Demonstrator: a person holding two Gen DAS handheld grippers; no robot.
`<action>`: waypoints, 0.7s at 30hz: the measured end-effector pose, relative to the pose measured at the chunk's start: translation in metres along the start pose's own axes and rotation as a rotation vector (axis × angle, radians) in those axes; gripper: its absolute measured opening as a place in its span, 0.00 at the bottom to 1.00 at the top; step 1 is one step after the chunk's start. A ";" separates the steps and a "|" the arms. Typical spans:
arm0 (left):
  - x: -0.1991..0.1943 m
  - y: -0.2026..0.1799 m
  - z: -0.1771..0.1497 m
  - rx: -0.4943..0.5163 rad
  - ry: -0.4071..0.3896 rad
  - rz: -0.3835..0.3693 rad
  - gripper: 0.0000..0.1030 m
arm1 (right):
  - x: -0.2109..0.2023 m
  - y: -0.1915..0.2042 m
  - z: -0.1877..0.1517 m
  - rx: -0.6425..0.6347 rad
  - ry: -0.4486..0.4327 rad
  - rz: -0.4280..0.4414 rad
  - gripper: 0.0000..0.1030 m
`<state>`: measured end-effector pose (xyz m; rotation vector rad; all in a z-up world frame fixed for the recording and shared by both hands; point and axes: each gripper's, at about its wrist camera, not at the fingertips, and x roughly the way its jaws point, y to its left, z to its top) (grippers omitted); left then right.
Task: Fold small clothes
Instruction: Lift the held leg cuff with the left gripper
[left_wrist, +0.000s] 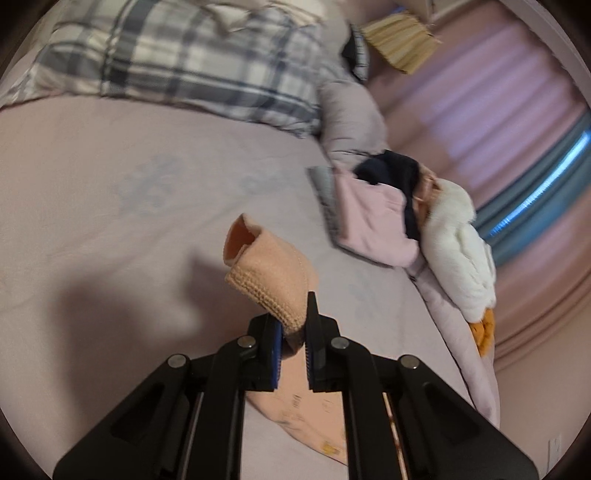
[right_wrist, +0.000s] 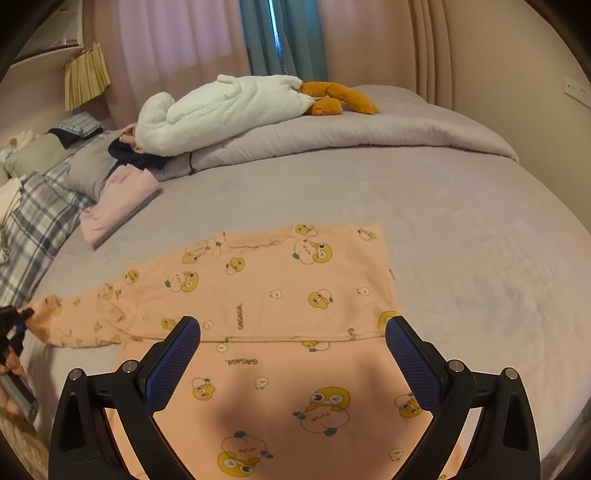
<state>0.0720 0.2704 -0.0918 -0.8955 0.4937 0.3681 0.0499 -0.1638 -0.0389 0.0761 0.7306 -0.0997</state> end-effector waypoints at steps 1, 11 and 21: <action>-0.001 -0.008 -0.003 0.018 0.003 -0.013 0.09 | -0.001 -0.001 0.000 0.004 -0.003 -0.001 0.97; -0.008 -0.054 -0.029 0.111 0.050 -0.105 0.09 | -0.009 -0.012 0.001 0.034 -0.027 0.008 0.97; -0.021 -0.104 -0.070 0.268 0.132 -0.202 0.09 | -0.009 -0.019 0.000 0.049 -0.028 0.021 0.97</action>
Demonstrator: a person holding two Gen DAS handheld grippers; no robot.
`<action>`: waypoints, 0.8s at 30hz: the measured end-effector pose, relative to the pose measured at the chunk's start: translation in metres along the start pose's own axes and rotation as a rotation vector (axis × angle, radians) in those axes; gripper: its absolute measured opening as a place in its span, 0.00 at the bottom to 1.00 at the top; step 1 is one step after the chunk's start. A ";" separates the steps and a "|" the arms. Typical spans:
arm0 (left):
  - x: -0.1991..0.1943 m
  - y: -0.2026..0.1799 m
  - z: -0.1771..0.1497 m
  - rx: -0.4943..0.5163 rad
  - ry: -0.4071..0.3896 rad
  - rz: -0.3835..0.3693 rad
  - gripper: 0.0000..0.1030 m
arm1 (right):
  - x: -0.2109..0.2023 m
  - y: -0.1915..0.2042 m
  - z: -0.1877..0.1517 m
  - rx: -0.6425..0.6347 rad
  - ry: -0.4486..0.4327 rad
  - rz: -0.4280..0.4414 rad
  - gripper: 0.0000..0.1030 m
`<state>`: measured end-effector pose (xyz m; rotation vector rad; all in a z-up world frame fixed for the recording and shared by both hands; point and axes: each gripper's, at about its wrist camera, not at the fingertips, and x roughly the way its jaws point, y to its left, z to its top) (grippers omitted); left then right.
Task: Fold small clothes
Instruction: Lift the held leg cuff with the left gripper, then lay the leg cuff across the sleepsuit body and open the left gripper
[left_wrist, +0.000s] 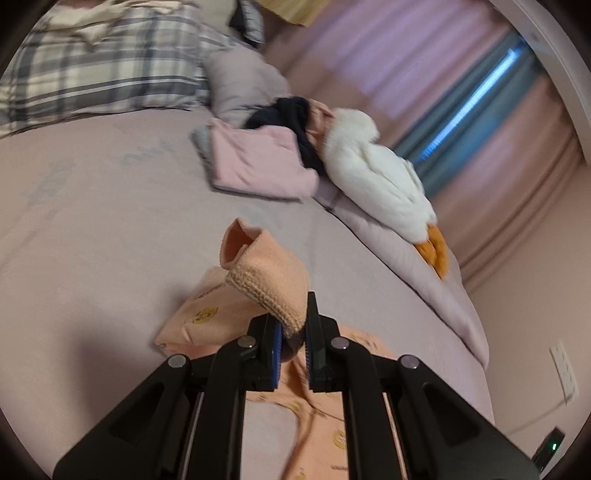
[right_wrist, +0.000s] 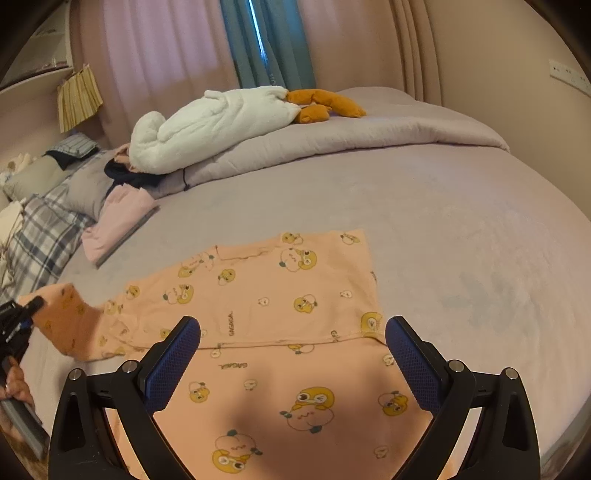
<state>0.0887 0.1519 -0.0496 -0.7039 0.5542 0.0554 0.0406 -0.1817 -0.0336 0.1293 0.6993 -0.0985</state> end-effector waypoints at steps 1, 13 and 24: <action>0.001 -0.007 -0.004 0.019 0.007 -0.002 0.09 | -0.001 0.000 0.000 -0.001 -0.002 0.002 0.97; 0.032 -0.061 -0.064 0.212 0.192 -0.031 0.09 | 0.003 -0.011 -0.001 0.028 0.010 0.024 0.97; 0.082 -0.059 -0.121 0.282 0.390 0.052 0.10 | 0.013 -0.012 -0.006 0.025 0.036 0.040 0.97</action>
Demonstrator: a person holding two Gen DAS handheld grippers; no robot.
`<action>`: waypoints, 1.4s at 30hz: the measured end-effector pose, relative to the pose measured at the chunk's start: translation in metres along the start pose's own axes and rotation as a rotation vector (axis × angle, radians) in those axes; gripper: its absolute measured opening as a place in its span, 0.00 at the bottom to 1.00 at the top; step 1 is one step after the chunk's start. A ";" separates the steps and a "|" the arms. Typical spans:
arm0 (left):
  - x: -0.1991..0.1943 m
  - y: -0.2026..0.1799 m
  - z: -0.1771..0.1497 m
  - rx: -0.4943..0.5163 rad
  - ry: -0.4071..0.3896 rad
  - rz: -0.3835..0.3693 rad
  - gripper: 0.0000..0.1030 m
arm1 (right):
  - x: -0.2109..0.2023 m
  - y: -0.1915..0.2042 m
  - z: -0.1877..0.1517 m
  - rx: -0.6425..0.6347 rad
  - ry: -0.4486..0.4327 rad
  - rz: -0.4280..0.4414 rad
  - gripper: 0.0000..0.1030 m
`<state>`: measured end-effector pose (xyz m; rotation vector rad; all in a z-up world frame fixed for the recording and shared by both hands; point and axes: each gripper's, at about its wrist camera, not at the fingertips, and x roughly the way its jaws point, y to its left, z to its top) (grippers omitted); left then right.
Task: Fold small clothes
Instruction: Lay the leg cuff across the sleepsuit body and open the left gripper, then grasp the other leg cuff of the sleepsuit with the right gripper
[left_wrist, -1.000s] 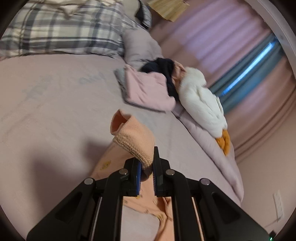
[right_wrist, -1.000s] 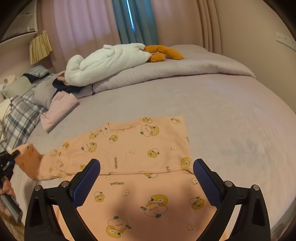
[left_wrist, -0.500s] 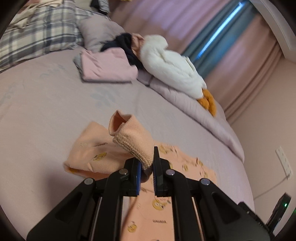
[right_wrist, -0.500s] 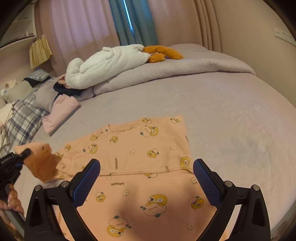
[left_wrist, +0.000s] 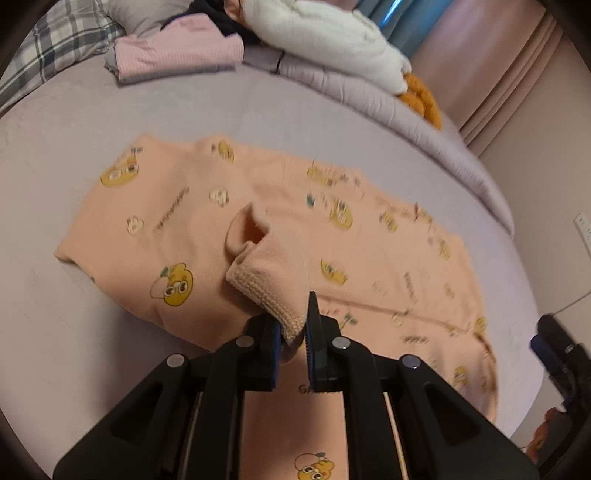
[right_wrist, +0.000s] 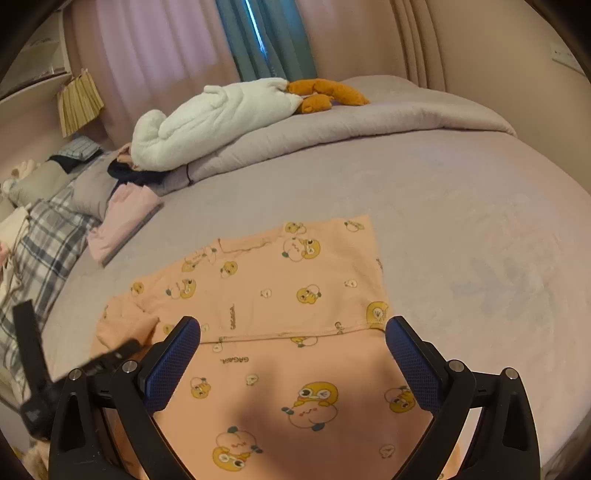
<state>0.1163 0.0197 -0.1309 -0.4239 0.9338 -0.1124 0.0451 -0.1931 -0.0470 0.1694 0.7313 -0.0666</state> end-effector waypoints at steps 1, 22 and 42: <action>0.003 0.001 -0.002 -0.004 0.013 -0.002 0.13 | 0.001 0.000 -0.001 0.000 0.004 0.001 0.97; -0.038 0.011 0.005 0.024 -0.003 -0.109 0.66 | 0.023 0.013 -0.009 -0.012 0.074 0.063 0.97; -0.090 0.099 0.023 -0.161 -0.128 0.037 0.76 | 0.104 0.121 -0.041 -0.242 0.271 0.154 0.57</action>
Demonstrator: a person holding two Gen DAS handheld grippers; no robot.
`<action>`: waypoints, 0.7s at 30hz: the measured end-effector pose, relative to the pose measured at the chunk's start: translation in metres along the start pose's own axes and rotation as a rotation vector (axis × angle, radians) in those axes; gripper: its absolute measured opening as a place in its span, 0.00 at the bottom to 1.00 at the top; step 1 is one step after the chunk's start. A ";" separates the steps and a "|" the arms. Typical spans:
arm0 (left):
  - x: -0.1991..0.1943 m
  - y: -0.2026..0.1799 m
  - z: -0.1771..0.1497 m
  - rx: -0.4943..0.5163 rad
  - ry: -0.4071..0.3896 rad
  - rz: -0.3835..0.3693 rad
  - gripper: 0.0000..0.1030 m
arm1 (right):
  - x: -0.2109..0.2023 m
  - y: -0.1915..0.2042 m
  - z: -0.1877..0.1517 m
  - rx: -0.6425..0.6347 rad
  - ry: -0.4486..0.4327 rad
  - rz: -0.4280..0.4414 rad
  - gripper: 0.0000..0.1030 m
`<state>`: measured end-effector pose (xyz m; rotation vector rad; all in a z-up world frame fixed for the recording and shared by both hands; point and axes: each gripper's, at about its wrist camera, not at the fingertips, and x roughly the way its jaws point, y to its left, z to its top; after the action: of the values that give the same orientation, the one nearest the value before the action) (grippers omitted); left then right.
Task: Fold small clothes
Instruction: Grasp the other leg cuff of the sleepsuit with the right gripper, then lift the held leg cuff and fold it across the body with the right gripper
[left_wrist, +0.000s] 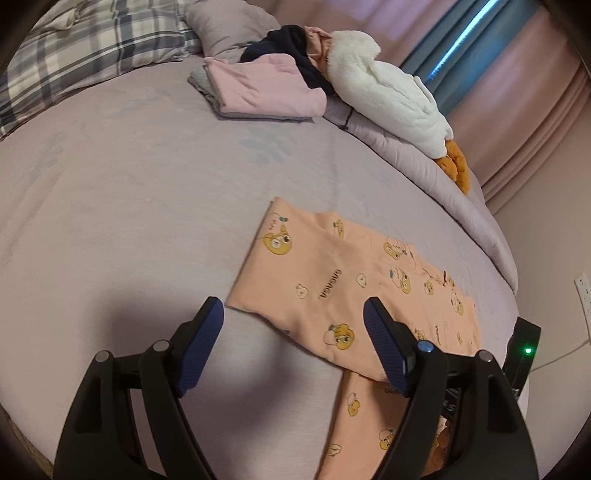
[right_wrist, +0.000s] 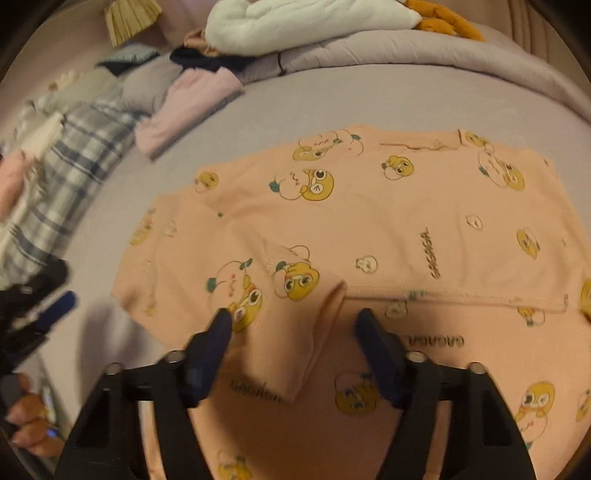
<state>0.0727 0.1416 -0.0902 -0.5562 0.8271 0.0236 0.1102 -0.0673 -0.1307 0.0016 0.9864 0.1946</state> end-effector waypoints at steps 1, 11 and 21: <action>-0.001 0.002 0.000 -0.006 -0.005 0.002 0.76 | 0.001 0.004 0.001 -0.027 -0.006 -0.013 0.44; -0.001 0.016 0.005 -0.059 0.006 -0.012 0.77 | -0.054 0.030 0.033 -0.204 -0.095 0.053 0.07; -0.001 0.022 0.008 -0.066 0.016 -0.001 0.80 | -0.107 0.035 0.096 -0.231 -0.206 0.054 0.07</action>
<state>0.0730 0.1646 -0.0953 -0.6195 0.8438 0.0463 0.1270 -0.0425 0.0140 -0.1607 0.7544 0.3501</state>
